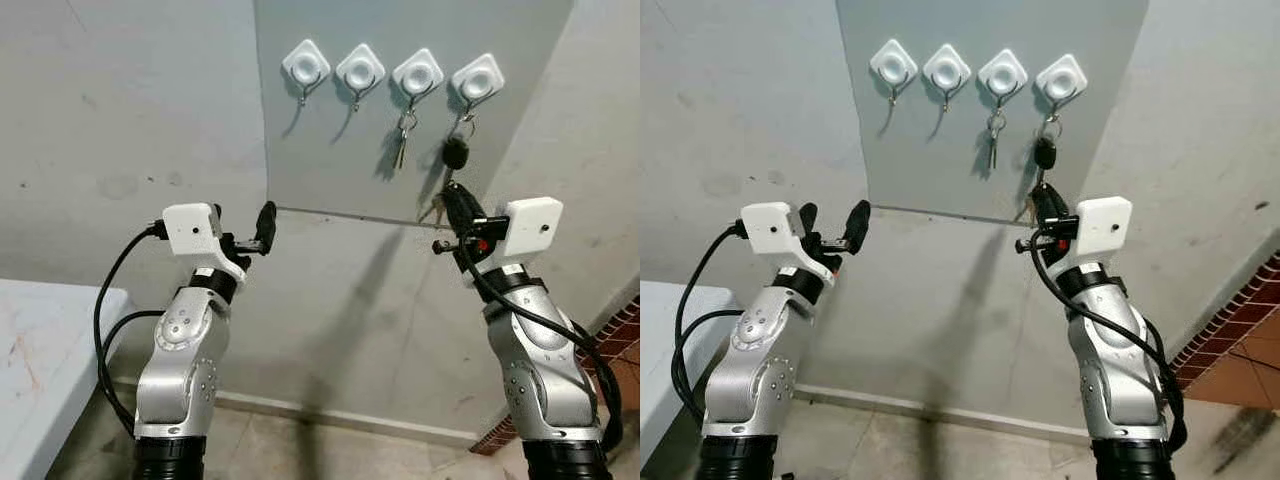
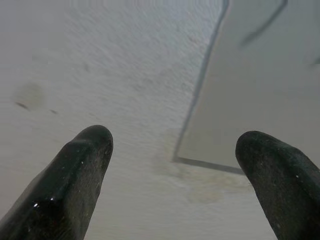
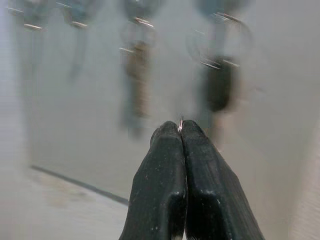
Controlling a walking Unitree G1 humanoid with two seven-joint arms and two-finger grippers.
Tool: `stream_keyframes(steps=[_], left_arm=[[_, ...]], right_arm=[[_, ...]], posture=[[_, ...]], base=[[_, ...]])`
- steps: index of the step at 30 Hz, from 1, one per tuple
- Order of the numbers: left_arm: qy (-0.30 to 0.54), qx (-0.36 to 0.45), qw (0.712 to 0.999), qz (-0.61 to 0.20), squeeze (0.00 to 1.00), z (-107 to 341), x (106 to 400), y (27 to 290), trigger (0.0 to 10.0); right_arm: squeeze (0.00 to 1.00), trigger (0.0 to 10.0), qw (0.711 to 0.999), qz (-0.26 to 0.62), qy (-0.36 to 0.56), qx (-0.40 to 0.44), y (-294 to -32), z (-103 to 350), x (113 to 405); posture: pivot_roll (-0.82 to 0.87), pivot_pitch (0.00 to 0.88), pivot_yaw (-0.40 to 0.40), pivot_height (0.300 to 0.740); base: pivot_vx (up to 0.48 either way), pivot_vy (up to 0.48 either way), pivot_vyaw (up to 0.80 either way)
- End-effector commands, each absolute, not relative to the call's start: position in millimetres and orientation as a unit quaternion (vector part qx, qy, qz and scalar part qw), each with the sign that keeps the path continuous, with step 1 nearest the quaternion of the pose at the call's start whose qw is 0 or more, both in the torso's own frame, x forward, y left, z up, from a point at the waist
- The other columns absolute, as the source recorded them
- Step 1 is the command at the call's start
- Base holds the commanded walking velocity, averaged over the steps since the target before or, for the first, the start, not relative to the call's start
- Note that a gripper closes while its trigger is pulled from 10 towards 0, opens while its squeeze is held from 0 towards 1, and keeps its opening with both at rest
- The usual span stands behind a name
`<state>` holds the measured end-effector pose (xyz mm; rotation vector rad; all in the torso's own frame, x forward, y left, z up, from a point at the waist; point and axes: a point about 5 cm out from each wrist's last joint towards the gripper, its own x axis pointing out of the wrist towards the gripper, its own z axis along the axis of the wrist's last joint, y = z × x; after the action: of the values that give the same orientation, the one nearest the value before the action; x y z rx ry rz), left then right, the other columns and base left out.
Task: Hang keys on a hook
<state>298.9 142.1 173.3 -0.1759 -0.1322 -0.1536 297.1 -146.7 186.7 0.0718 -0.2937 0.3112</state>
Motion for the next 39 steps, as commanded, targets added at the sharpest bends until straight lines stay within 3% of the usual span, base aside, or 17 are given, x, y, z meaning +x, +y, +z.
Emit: stream_keyframes(steps=[1,17,39], left_arm=[[-0.080,-0.077,0.990,-0.090,0.00,182.9,299.4,137.9,10.0],[-0.111,-0.061,0.980,-0.152,0.00,205.1,295.3,112.0,10.0],[-0.125,-0.064,0.971,-0.192,0.00,222.4,290.5,96.9,10.0]], right_arm=[[0.00,10.0,0.970,0.184,-0.154,0.036,-139.3,195.2,300.6],[0.00,10.0,0.938,0.282,-0.193,0.059,-106.0,226.3,320.2],[0.00,10.0,0.928,0.278,-0.241,0.062,-97.0,250.1,342.2]], posture=[[-0.01,0.000,-0.028,0.740],[0.02,0.019,-0.053,0.740],[0.03,0.032,-0.050,0.740]], base=[[0.000,0.000,0.00],[0.000,0.000,0.00],[0.000,0.000,0.00]])
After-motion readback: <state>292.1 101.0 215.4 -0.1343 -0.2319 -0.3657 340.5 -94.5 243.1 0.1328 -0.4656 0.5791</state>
